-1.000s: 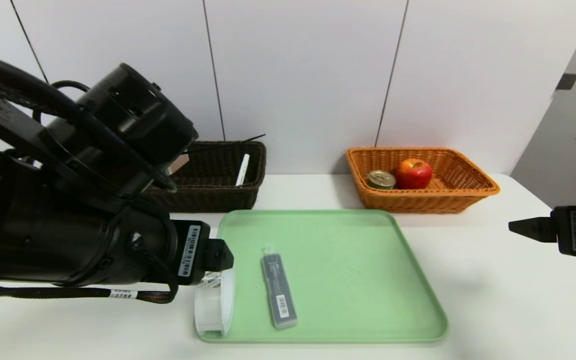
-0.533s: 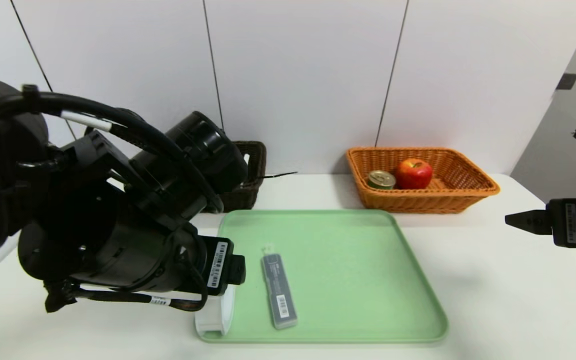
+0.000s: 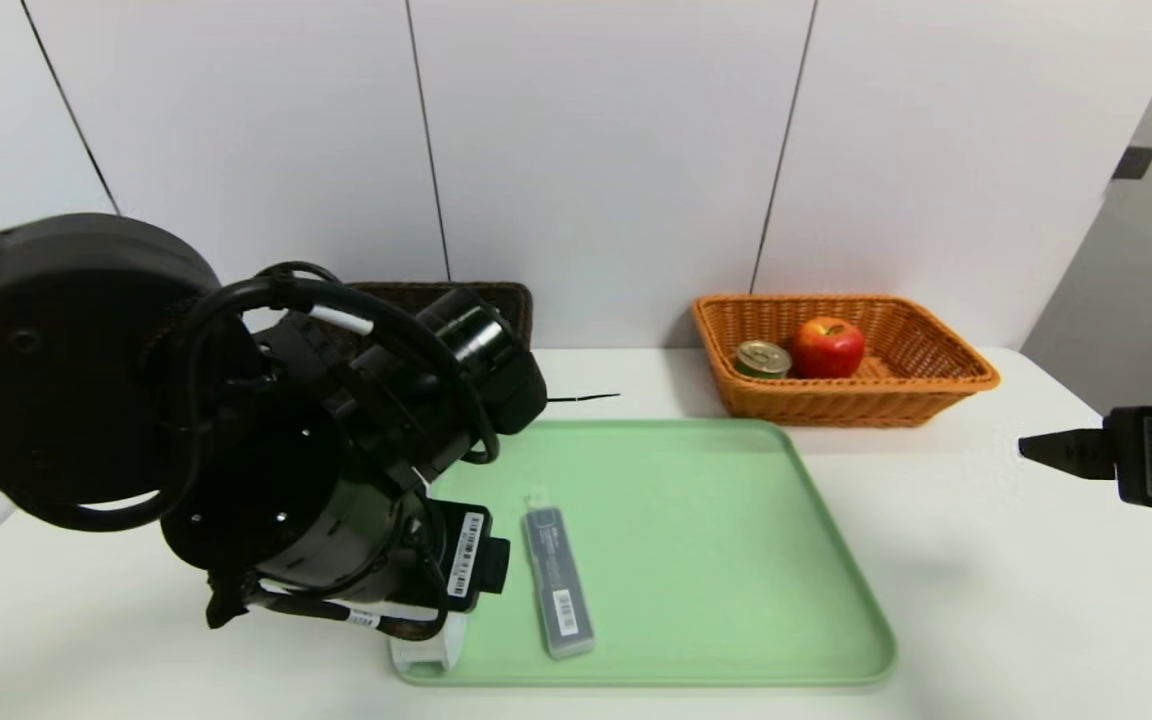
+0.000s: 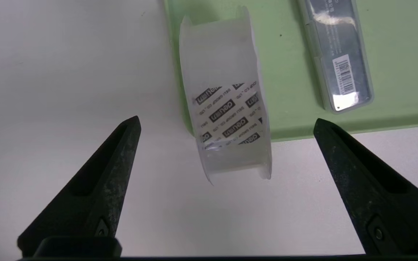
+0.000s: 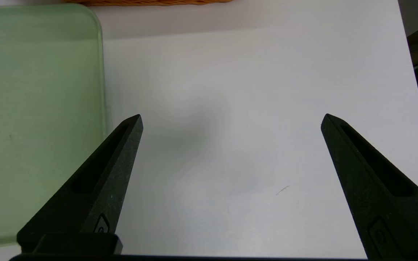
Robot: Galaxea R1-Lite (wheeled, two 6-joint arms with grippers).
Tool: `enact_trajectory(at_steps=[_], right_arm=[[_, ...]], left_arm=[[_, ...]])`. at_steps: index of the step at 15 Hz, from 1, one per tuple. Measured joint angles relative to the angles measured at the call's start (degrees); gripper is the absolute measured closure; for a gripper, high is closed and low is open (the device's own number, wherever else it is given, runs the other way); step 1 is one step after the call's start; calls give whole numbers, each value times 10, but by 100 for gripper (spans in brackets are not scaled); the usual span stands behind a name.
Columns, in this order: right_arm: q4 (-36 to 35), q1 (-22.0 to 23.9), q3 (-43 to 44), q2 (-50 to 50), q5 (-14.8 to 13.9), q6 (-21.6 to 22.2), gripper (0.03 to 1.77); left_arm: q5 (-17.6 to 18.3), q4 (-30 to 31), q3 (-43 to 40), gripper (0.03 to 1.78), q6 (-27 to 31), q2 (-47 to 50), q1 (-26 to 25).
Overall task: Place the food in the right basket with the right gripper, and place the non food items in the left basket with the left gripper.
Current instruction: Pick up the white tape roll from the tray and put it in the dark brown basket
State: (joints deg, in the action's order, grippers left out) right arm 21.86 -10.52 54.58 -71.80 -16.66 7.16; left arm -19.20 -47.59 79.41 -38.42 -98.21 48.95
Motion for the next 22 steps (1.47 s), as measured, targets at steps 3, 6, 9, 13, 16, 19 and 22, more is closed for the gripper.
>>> enact_trajectory(at_steps=[3,6,9,13,16,19,22], right_arm=[[0,0,-5,6,0,-2,11],[0,-4,-7,7,0,-2,11],[0,-6,-7,7,0,-3,11],[0,-6,-10,7,-1,-3,11],[0,-6,-13,7,-1,-3,10],[0,-7,-19,6,-1,-3,10],[0,-7,-26,5,0,-3,10]], left_arm=[[0,12,-1,12,-7,-15,0],[-1,13,-1,12,-8,-30,-2],[3,36,-3,12,-14,-41,-10],[4,54,-16,12,-16,-53,-12],[5,69,-34,29,-15,-57,-17],[5,73,-39,75,-15,-60,-21],[5,73,-40,106,-14,-61,-23]])
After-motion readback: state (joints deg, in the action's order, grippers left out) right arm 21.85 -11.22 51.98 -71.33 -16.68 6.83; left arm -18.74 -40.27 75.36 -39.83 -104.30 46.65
